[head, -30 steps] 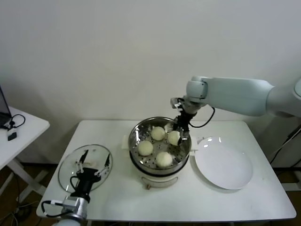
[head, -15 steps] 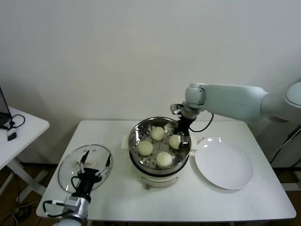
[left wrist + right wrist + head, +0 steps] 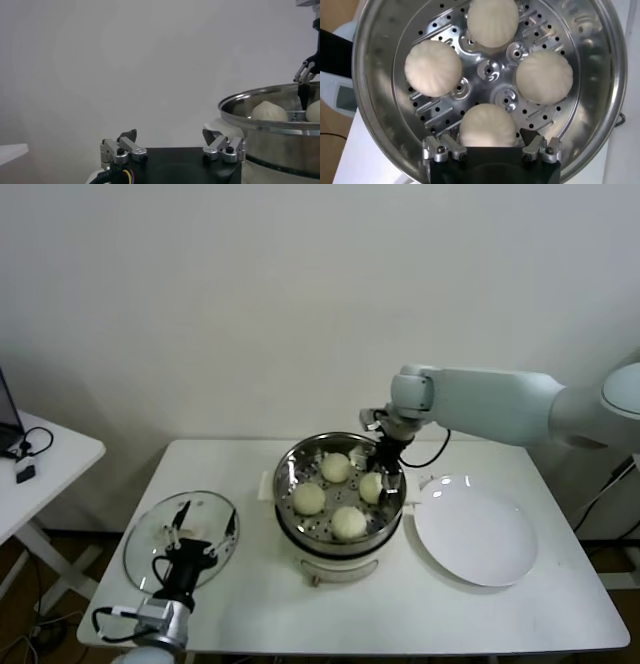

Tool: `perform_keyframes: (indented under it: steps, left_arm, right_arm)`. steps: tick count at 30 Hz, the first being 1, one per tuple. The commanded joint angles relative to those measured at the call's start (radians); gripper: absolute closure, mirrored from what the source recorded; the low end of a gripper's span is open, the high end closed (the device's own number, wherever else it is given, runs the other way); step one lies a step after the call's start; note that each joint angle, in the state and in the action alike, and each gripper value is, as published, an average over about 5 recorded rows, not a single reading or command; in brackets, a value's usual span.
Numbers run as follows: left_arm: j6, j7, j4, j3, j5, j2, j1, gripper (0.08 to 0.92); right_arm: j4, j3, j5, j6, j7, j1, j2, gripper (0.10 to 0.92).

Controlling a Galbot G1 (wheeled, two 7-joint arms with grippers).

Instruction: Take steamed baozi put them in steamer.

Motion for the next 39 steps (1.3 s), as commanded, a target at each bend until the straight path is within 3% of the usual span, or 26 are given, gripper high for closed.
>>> perform_keyframes:
  steps: [1,11,24,39]
  left_arm:
    - [0.001,0.0,-0.002,0.0,0.001,-0.004,0.002,0.177]
    - [0.005,-0.001,0.003,0.0,0.001,0.0,-0.012,0.177]
    - [0.013,-0.004,0.045,-0.012,-0.002,-0.003,-0.062,0.177]
    - [0.0,0.002,0.069,-0.01,-0.004,-0.025,-0.083,0.177]
  right_arm:
    - [0.014,0.017,0.034,0.009,-0.041,0.035,-0.01,0.203]
    - [0.11,0.021,0.104,0.02,-0.091,0.173,-0.121,0.203]
    - [0.265,0.218,0.065,0.012,0.068,0.131,-0.461,0.203]
    - [0.473,1.067,-0.028,0.115,0.355,-0.603,-0.925,0.203]
